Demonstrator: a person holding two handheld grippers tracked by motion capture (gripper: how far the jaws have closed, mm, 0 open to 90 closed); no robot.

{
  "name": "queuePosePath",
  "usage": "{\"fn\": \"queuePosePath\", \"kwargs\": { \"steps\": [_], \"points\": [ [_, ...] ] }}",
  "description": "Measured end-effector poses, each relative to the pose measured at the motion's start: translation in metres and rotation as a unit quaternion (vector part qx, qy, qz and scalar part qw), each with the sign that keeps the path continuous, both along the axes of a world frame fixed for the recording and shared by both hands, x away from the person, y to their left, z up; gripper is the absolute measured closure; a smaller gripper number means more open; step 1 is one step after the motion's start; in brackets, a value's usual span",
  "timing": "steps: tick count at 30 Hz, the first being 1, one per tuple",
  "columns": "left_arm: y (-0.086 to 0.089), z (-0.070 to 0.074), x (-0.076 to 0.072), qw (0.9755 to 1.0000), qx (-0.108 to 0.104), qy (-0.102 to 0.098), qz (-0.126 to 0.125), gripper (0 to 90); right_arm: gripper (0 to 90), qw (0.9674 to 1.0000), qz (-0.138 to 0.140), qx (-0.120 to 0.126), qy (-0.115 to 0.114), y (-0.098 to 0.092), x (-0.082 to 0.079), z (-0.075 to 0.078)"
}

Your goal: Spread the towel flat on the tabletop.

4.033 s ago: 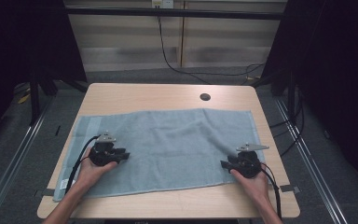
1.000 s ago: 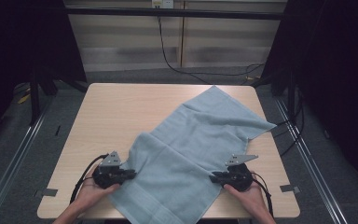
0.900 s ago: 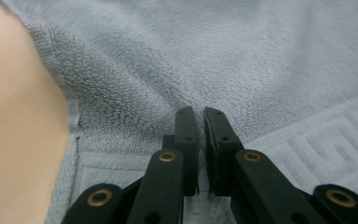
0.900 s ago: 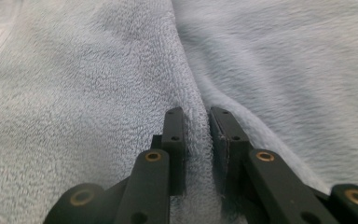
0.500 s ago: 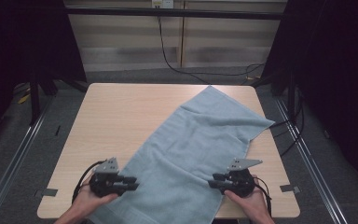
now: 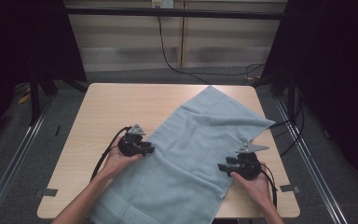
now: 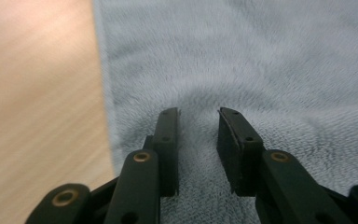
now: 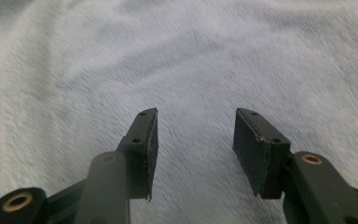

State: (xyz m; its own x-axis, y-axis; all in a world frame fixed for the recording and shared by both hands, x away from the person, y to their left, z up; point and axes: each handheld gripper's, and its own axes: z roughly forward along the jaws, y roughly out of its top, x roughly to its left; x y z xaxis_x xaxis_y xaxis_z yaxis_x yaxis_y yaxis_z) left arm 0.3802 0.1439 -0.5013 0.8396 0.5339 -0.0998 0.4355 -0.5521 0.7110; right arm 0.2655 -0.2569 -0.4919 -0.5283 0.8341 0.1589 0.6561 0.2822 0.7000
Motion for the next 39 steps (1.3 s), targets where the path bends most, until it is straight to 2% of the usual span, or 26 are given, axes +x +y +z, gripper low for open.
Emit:
{"fn": "queuePosePath", "kwargs": {
  "steps": [3, 5, 6, 7, 9, 11, 13, 17, 18, 22, 24, 26, 28, 30, 33, 34, 35, 36, 37, 38, 39],
  "points": [
    [0.006, 0.0, -0.01, 0.9997, 0.013, -0.019, -0.009, 73.9, 47.5, 0.9999, -0.011, -0.008, 0.005, -0.005, -0.002, -0.004],
    [0.017, 0.0, -0.02, 0.9997, 0.01, -0.02, -0.014, 73.9, 46.7, 0.9997, -0.014, -0.018, 0.005, -0.006, -0.002, -0.006],
    [0.024, -0.001, -0.027, 0.9997, 0.005, -0.022, -0.011, 74.1, 46.1, 0.9998, -0.013, -0.015, 0.002, -0.006, -0.002, -0.007],
    [0.03, -0.001, -0.032, 0.9997, 0.002, -0.019, -0.013, 74.3, 46.1, 0.9998, -0.015, -0.014, 0.003, -0.004, -0.002, -0.007],
    [0.04, -0.002, -0.042, 0.9999, -0.007, -0.013, -0.005, 74.6, 46.1, 0.9999, 0.0, -0.007, -0.01, -0.002, -0.001, -0.01],
    [0.051, -0.002, -0.057, 0.9998, -0.016, -0.005, -0.007, 74.6, 46.1, 0.9998, 0.005, -0.012, -0.014, 0.004, 0.002, -0.01],
    [0.056, -0.002, -0.069, 0.9998, -0.016, -0.009, -0.011, 74.6, 46.2, 0.9998, 0.01, -0.012, -0.015, 0.007, 0.005, -0.011],
    [0.067, -0.001, -0.09, 0.9997, -0.021, 0.001, -0.009, 74.5, 46.6, 0.9996, 0.016, -0.013, -0.019, 0.016, 0.018, -0.012],
    [0.07, -0.001, -0.094, 0.9995, -0.029, 0.012, -0.004, 74.5, 46.6, 0.9995, 0.017, -0.015, -0.02, 0.019, 0.022, -0.012],
    [0.078, -0.001, -0.114, 0.9986, -0.043, 0.03, -0.005, 74.5, 46.6, 0.9986, 0.028, -0.036, -0.027, 0.039, 0.039, -0.012],
    [0.079, 0.0, -0.121, 0.9987, -0.038, 0.032, -0.005, 74.5, 46.6, 0.9979, 0.035, -0.038, -0.038, 0.048, 0.048, -0.014],
    [0.079, 0.001, -0.127, 0.9988, -0.034, 0.033, -0.009, 73.9, 46.6, 0.9982, 0.039, -0.034, -0.032, 0.057, 0.058, -0.013],
    [0.08, 0.004, -0.123, 0.9991, -0.03, 0.027, -0.013, 70.1, 46.6, 0.998, 0.046, -0.032, -0.028, 0.066, 0.067, -0.013],
    [0.081, 0.005, -0.11, 0.9984, -0.047, 0.03, -0.002, 65.2, 47.2, 0.9975, 0.055, -0.031, -0.031, 0.073, 0.071, -0.013],
    [0.079, 0.01, -0.077, 0.998, -0.052, 0.016, 0.033, 63.2, 52.5, 0.9971, 0.058, -0.035, -0.033, 0.08, 0.074, -0.013],
    [0.077, 0.012, -0.061, 0.9982, -0.038, 0.005, 0.046, 63.2, 55.0, 0.9968, 0.06, -0.037, -0.036, 0.08, 0.075, -0.013],
    [0.075, 0.013, -0.051, 0.998, -0.03, 0.006, 0.056, 63.3, 63.6, 0.9968, 0.063, -0.036, -0.034, 0.08, 0.075, -0.013],
    [0.072, 0.014, -0.04, 0.9969, -0.017, -0.006, 0.077, 63.3, 68.8, 0.997, 0.064, -0.034, -0.029, 0.079, 0.075, -0.012],
    [0.069, 0.015, -0.03, 0.9963, -0.005, -0.021, 0.083, 63.6, 73.9, 0.9971, 0.066, -0.027, -0.026, 0.078, 0.074, -0.012],
    [0.065, 0.014, -0.022, 0.9964, -0.005, -0.024, 0.081, 63.9, 78.9, 0.9969, 0.07, -0.027, -0.023, 0.077, 0.073, -0.012],
    [0.062, 0.012, -0.014, 0.9956, -0.011, -0.03, 0.088, 64.0, 83.4, 0.9967, 0.074, -0.027, -0.021, 0.076, 0.071, -0.011]
  ]
}}
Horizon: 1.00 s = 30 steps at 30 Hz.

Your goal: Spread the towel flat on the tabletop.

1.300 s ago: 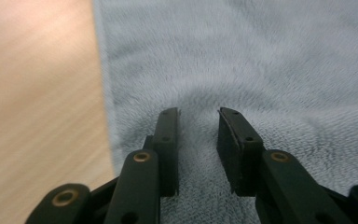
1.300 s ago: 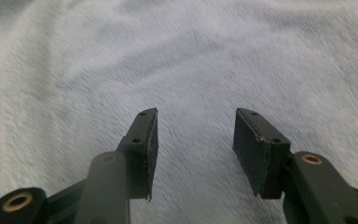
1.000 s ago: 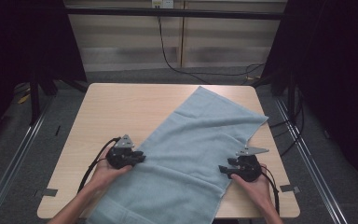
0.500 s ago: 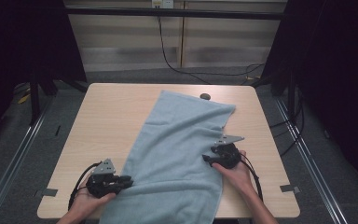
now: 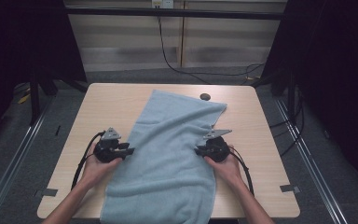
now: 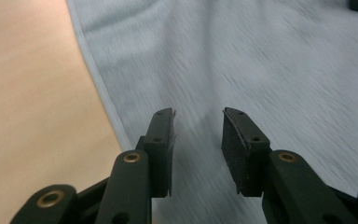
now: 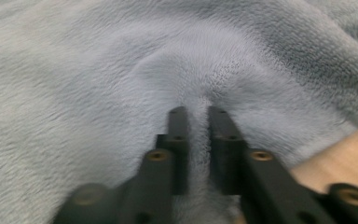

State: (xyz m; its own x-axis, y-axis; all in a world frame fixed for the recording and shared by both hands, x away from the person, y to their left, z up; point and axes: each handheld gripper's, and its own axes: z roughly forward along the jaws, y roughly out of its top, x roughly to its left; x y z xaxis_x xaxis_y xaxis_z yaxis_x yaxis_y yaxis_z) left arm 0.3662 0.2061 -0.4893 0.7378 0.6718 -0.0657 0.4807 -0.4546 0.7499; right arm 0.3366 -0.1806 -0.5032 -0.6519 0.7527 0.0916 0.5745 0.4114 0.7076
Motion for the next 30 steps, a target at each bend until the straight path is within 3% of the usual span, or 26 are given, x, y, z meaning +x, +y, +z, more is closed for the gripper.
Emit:
{"fn": "queuePosePath", "kwargs": {
  "steps": [3, 4, 6, 7, 12, 13, 15, 19, 22, 25, 27, 30],
  "points": [
    [-0.008, -0.009, 0.008, 0.9999, 0.006, 0.011, -0.002, 63.4, 85.7, 0.9998, 0.009, 0.01, 0.015, 0.003, -0.011, 0.002],
    [-0.009, -0.012, 0.007, 0.9997, 0.016, 0.015, -0.006, 63.0, 85.8, 0.9998, 0.019, 0.005, 0.008, 0.005, -0.018, 0.005],
    [-0.01, -0.015, 0.001, 0.9998, 0.015, 0.002, -0.01, 61.6, 85.8, 0.9997, 0.023, 0.005, 0.005, 0.003, -0.027, 0.011],
    [-0.01, -0.014, -0.002, 0.9998, 0.012, 0.005, -0.016, 60.9, 85.8, 0.9998, 0.021, 0.004, 0.004, 0.0, -0.032, 0.014],
    [-0.01, -0.015, -0.029, 0.9985, -0.009, 0.021, -0.051, 60.0, 85.4, 1.0, 0.002, 0.007, 0.005, -0.029, -0.055, 0.013],
    [-0.011, -0.014, -0.036, 0.998, -0.001, 0.015, -0.061, 60.1, 85.2, 1.0, 0.0, 0.005, 0.005, -0.034, -0.06, 0.013],
    [-0.013, -0.014, -0.049, 0.9974, 0.007, 0.009, -0.071, 60.0, 84.4, 1.0, -0.001, 0.004, 0.008, -0.037, -0.066, 0.013],
    [-0.01, -0.013, -0.07, 0.9965, -0.006, 0.025, -0.08, 59.6, 82.2, 0.9999, 0.007, 0.003, 0.008, -0.041, -0.083, 0.011],
    [-0.004, -0.012, -0.083, 0.9951, -0.024, 0.047, -0.083, 59.5, 80.2, 0.9998, 0.011, 0.0, 0.016, -0.042, -0.094, 0.008],
    [0.002, -0.01, -0.098, 0.9938, -0.024, 0.056, -0.093, 59.0, 77.9, 0.9995, 0.025, -0.002, 0.02, -0.041, -0.105, 0.008],
    [0.004, -0.009, -0.1, 0.9924, -0.028, 0.067, -0.099, 55.6, 74.3, 0.9992, 0.032, 0.007, 0.025, -0.04, -0.112, 0.01],
    [0.005, -0.003, -0.087, 0.9937, -0.038, 0.059, -0.088, 52.5, 67.2, 0.9984, 0.029, 0.043, 0.021, -0.045, -0.11, 0.017]
  ]
}}
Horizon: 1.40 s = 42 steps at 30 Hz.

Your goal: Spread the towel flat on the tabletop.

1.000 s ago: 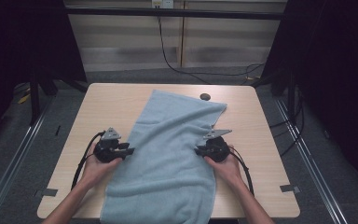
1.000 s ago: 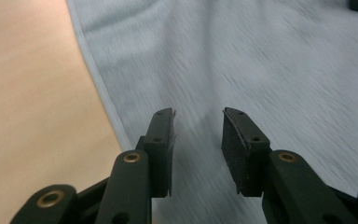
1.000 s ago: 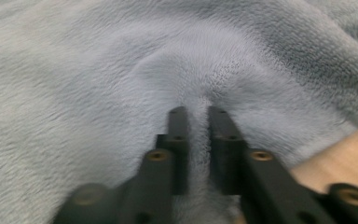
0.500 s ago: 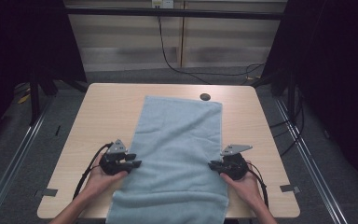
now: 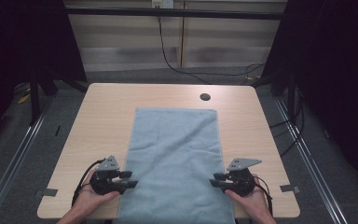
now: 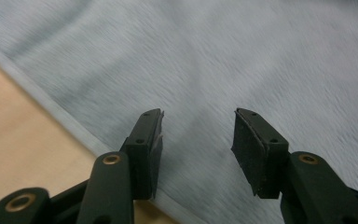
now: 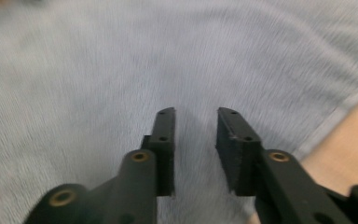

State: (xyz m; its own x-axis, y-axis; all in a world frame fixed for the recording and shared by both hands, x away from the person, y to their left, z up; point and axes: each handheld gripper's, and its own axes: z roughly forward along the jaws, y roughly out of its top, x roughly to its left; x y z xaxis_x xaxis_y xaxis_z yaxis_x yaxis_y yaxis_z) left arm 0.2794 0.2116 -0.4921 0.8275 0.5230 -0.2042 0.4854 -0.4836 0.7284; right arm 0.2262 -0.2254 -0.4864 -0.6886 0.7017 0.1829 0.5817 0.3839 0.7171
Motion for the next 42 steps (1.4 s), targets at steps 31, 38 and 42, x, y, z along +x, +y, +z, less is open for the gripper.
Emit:
{"fn": "queuePosePath", "kwargs": {
  "steps": [31, 38, 42],
  "points": [
    [0.003, -0.016, 0.066, 0.9974, -0.004, -0.031, 0.065, 50.3, 53.3, 0.9985, -0.052, -0.012, 0.016, 0.012, 0.075, -0.014],
    [-0.001, -0.015, 0.057, 0.9976, 0.0, -0.029, 0.063, 50.2, 53.3, 0.9989, -0.044, -0.003, 0.014, 0.008, 0.053, -0.015],
    [0.001, -0.015, 0.04, 0.9982, 0.003, -0.034, 0.05, 50.3, 53.2, 0.9991, -0.04, 0.002, 0.015, 0.006, 0.042, -0.015]
  ]
}}
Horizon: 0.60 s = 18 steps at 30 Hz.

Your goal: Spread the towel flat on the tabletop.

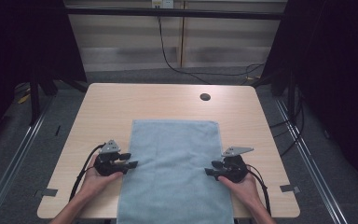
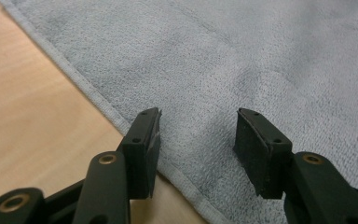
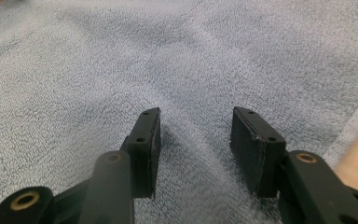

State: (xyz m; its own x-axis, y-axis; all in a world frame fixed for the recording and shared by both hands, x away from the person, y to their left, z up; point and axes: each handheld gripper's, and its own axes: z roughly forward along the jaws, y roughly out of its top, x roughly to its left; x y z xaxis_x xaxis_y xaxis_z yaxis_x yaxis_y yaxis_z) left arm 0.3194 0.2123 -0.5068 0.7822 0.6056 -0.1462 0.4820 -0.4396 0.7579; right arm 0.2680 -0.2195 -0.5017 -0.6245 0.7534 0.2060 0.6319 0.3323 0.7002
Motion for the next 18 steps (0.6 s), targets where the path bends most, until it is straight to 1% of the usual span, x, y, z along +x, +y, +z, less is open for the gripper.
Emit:
{"fn": "queuePosePath", "kwargs": {
  "steps": [2, 3, 4, 5, 6, 7, 8, 10, 12, 13, 15, 16, 17, 18],
  "points": [
    [0.0, 0.001, -0.006, 1.0, 0.003, 0.0, 0.004, 50.3, 53.3, 1.0, 0.003, 0.004, 0.004, 0.0, -0.007, 0.0],
    [-0.001, 0.001, -0.009, 0.9999, 0.004, 0.005, 0.013, 50.3, 53.4, 0.9999, 0.005, 0.008, 0.004, 0.0, -0.01, 0.0],
    [-0.003, 0.002, -0.012, 0.9998, 0.01, 0.005, 0.017, 50.0, 53.5, 0.9999, 0.01, 0.01, 0.005, 0.0, -0.014, 0.0],
    [-0.006, 0.003, -0.016, 0.9997, 0.02, 0.001, 0.016, 48.9, 53.5, 0.9999, 0.014, 0.008, 0.006, 0.0, -0.018, 0.001],
    [-0.008, 0.004, -0.019, 0.9993, 0.036, -0.007, 0.008, 48.8, 53.5, 0.9998, 0.015, 0.007, 0.009, 0.001, -0.021, 0.001],
    [-0.008, 0.005, -0.022, 0.999, 0.044, -0.012, 0.004, 48.8, 53.4, 0.9997, 0.019, 0.007, 0.011, 0.001, -0.024, 0.002],
    [-0.008, 0.006, -0.024, 0.999, 0.044, -0.006, -0.001, 48.8, 53.5, 0.9997, 0.021, 0.008, 0.012, 0.002, -0.028, 0.002],
    [-0.006, 0.005, -0.03, 0.9995, 0.032, 0.001, -0.001, 48.8, 53.3, 0.9996, 0.024, 0.007, 0.014, 0.001, -0.033, 0.002],
    [-0.001, 0.006, -0.033, 0.9996, 0.027, 0.007, -0.009, 48.8, 52.2, 0.9994, 0.028, 0.009, 0.02, 0.001, -0.037, 0.003],
    [0.001, 0.006, -0.034, 0.9996, 0.02, 0.016, -0.009, 48.8, 50.7, 0.9993, 0.029, 0.011, 0.023, 0.001, -0.038, 0.003],
    [0.003, 0.006, -0.034, 0.9996, 0.012, 0.021, -0.009, 47.0, 45.6, 0.9993, 0.026, 0.011, 0.026, 0.001, -0.039, 0.006],
    [0.003, 0.006, -0.033, 0.9996, 0.01, 0.022, -0.012, 45.6, 45.2, 0.9993, 0.02, 0.02, 0.024, 0.0, -0.039, 0.008],
    [0.003, 0.006, -0.033, 0.9996, 0.007, 0.023, -0.014, 44.3, 44.9, 0.999, 0.018, 0.036, 0.019, -0.001, -0.039, 0.011],
    [0.003, 0.007, -0.032, 0.9996, 0.003, 0.024, -0.013, 43.6, 44.2, 0.9987, 0.013, 0.047, 0.013, -0.003, -0.038, 0.014]
  ]
}}
